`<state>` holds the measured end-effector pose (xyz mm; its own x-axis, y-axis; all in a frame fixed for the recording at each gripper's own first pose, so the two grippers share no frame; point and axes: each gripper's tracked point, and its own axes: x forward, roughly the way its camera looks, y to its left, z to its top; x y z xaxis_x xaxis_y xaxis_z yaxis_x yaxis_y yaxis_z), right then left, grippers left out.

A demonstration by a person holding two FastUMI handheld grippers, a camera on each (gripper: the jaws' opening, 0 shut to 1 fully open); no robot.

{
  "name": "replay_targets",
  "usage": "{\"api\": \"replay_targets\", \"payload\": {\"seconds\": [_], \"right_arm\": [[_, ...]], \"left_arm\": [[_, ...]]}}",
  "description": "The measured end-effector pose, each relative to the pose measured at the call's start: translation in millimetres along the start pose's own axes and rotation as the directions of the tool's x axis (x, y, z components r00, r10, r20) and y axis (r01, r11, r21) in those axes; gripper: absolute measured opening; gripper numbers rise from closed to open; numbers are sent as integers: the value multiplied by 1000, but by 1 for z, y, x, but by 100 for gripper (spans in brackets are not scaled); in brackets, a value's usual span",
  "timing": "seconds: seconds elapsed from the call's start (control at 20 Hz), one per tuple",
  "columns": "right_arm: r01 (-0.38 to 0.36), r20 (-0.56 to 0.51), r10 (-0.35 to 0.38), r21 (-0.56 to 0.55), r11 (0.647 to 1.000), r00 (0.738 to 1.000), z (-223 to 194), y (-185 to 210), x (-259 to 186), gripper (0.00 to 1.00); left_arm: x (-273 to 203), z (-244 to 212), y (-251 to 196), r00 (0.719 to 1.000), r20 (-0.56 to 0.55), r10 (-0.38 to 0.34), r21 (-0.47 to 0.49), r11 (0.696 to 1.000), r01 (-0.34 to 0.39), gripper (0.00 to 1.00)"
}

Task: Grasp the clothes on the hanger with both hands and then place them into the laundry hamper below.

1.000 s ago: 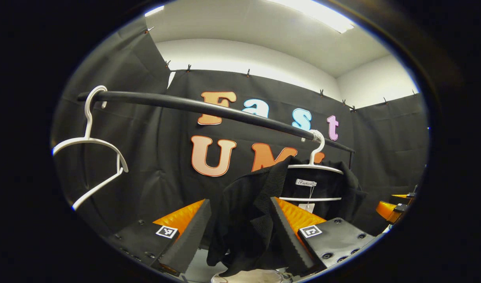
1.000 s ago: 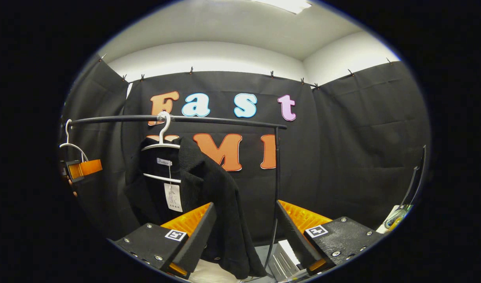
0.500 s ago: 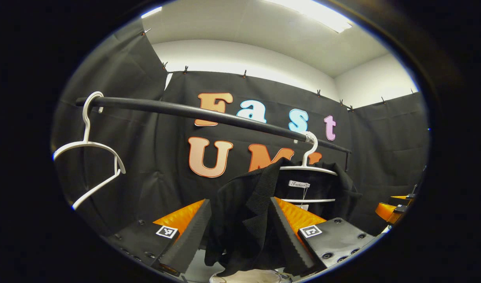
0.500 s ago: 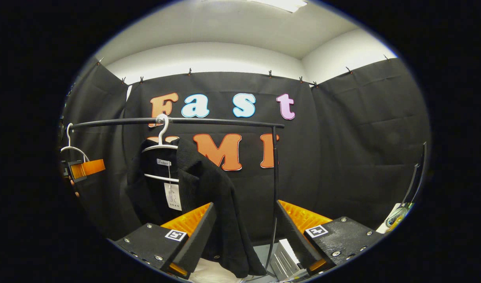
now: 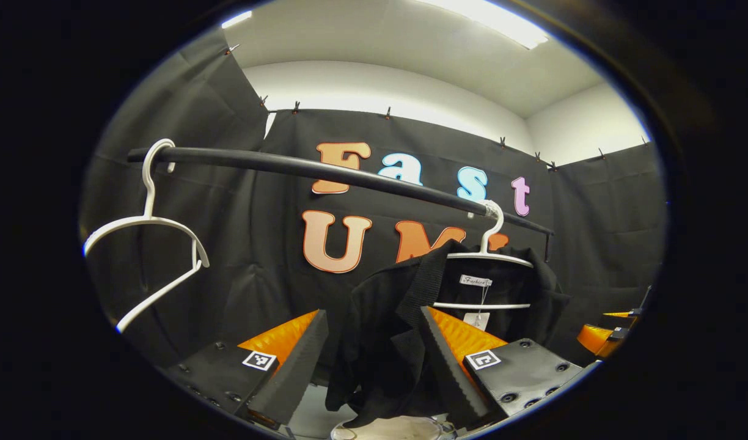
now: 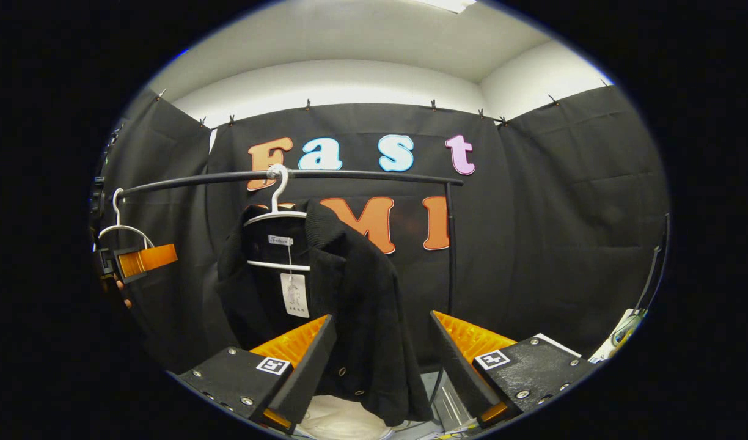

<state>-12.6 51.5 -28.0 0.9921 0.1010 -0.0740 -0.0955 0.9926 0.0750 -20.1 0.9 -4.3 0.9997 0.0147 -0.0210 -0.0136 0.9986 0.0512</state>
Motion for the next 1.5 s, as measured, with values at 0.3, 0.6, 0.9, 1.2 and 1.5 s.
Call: {"api": "replay_targets", "payload": {"seconds": [0.3, 0.6, 0.9, 1.2, 1.5], "right_arm": [[-25, -33, 26, 21, 999, 999, -23, 21, 16, 100], [-47, -74, 51, 45, 998, 996, -47, 38, 39, 100], [-36, -100, 41, 57, 998, 994, -70, 50, 86, 94], [4, -111, 4, 65, 998, 994, -82, 45, 131, 94], [-7, -128, 22, 116, 993, 992, -92, 43, 164, 100]], "left_arm": [[1, -8, 6, 1000, -16, 11, 10, 1000, -11, 96], [4, -20, 11, 999, -36, 19, 18, 1000, -18, 96], [8, -34, 20, 997, -68, 23, 14, 1000, -22, 96], [13, -43, 29, 996, -86, 30, 31, 999, -28, 97], [21, -50, 35, 995, -97, 26, 40, 999, -22, 93]]}}
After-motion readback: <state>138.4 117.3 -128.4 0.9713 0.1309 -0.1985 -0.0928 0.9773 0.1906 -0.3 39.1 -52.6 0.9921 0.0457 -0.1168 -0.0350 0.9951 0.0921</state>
